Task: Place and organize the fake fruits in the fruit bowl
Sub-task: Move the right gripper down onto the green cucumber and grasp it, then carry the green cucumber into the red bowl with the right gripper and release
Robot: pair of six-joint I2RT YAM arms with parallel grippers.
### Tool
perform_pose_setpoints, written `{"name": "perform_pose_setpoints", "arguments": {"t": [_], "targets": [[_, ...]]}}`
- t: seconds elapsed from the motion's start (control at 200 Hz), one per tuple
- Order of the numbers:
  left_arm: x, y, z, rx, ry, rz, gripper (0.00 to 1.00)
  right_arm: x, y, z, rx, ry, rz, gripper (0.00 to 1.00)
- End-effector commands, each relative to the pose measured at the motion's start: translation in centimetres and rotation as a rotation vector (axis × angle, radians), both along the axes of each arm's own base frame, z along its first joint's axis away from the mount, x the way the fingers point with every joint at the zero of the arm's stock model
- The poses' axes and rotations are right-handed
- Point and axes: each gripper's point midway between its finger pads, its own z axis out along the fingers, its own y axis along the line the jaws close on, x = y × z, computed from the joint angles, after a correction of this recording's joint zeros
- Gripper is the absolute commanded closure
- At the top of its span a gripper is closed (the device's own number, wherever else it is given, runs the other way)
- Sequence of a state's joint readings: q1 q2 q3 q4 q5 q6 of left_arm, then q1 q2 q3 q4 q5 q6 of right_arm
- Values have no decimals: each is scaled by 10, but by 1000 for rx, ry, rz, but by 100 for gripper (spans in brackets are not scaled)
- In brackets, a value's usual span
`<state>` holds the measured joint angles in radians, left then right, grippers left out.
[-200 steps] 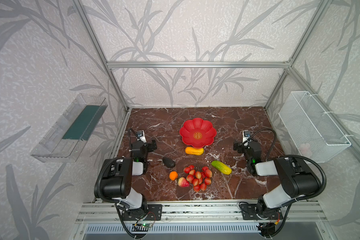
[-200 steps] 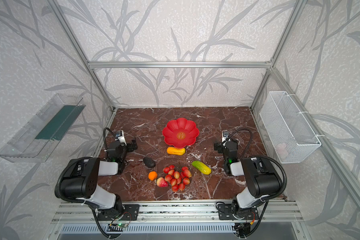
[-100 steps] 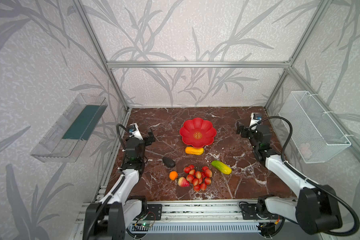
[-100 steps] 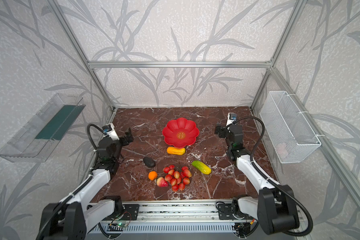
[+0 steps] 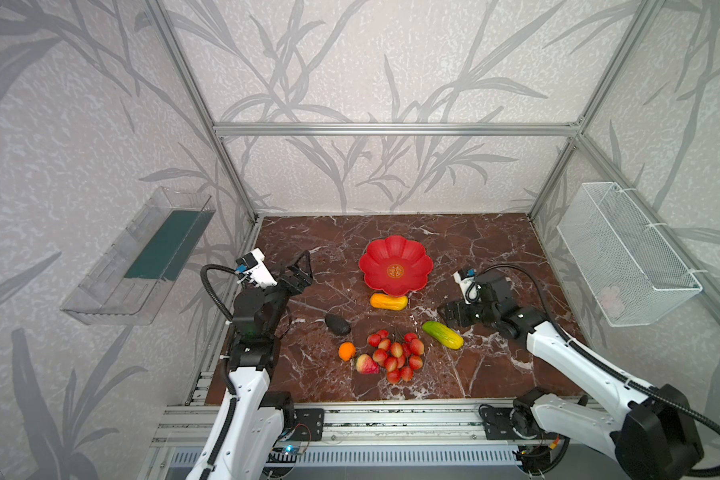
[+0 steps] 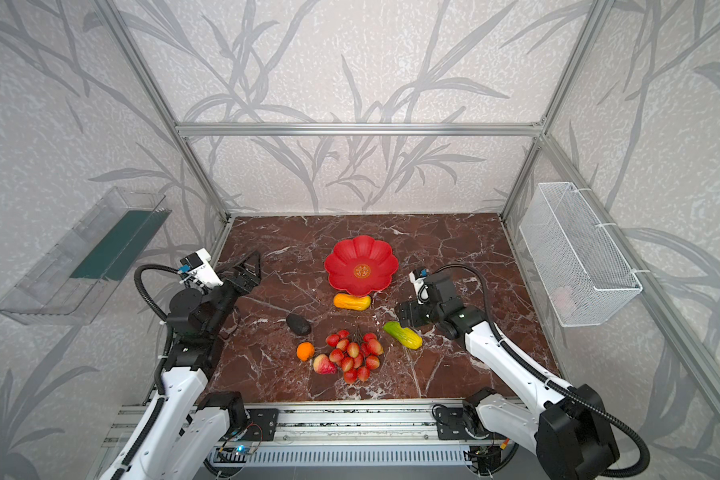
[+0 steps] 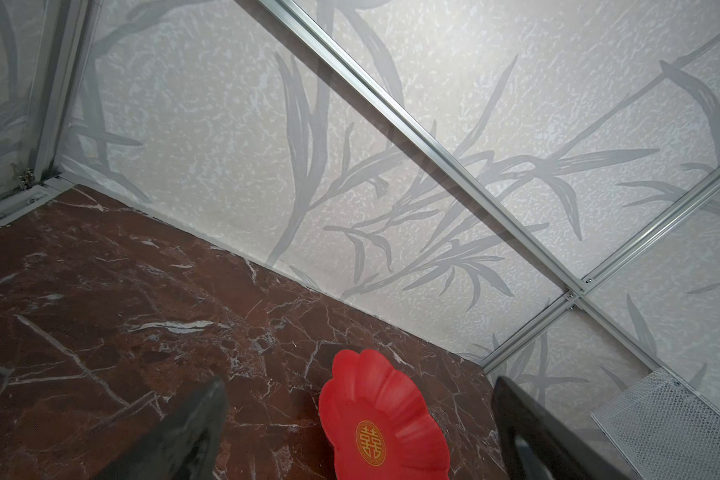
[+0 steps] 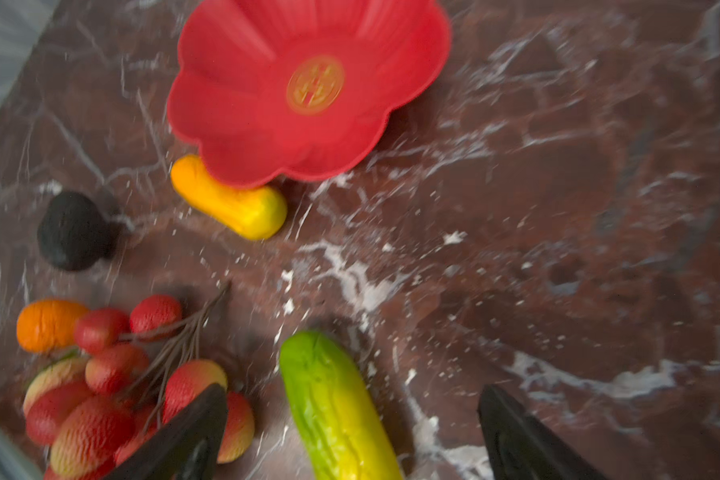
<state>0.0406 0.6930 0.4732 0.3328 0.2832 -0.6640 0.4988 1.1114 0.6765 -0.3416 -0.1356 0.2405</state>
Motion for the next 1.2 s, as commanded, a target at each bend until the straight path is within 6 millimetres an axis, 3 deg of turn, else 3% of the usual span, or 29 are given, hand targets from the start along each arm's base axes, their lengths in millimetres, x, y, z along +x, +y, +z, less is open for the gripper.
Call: {"name": "perform_pose_setpoints", "arguments": {"t": [0.0, 0.075, 0.18, 0.385, 0.485, 0.55, 0.61, 0.68, 0.765, 0.86, 0.93, 1.12, 1.13, 1.2], "targets": [[-9, -5, -9, 24, 99, -31, 1, -25, -8, -33, -119, 109, -2, 6], [-16, 6, -14, 122, 195, 25, 1, -27, -7, -41, -160, 124, 1, 6], [-30, 29, -36, 216, 342, 144, 2, -23, -4, -51, -193, 136, -2, 7], [-49, 40, -44, 231, 366, 210, 4, -18, 17, -74, -232, 222, 56, 13], [-53, 42, -41, 242, 352, 222, 4, -18, 22, -86, -249, 247, 57, 22], [-53, 43, -43, 244, 359, 227, 4, -17, 24, -89, -246, 253, 49, 39], [-54, 45, -46, 241, 375, 234, 4, -14, 23, -82, -245, 232, 32, 53], [-55, 47, -50, 238, 402, 243, 4, -7, 18, -64, -251, 174, 5, 62], [-58, 48, -55, 240, 431, 247, 6, 6, 18, -32, -234, 74, -6, 65], [-65, 47, -62, 246, 478, 241, 7, 25, 34, 8, -182, -26, 20, 67], [-69, 45, -67, 241, 523, 226, 7, 45, 50, 25, -174, -63, 45, 67], [-76, 21, -98, 160, 640, 94, 12, 111, 102, 36, -192, -105, 116, 67], [-76, 20, -99, 151, 645, 86, 12, 115, 104, 27, -207, -89, 119, 67], [-78, 11, -109, 96, 664, 51, 14, 142, 116, 16, -247, -82, 119, 67]]}}
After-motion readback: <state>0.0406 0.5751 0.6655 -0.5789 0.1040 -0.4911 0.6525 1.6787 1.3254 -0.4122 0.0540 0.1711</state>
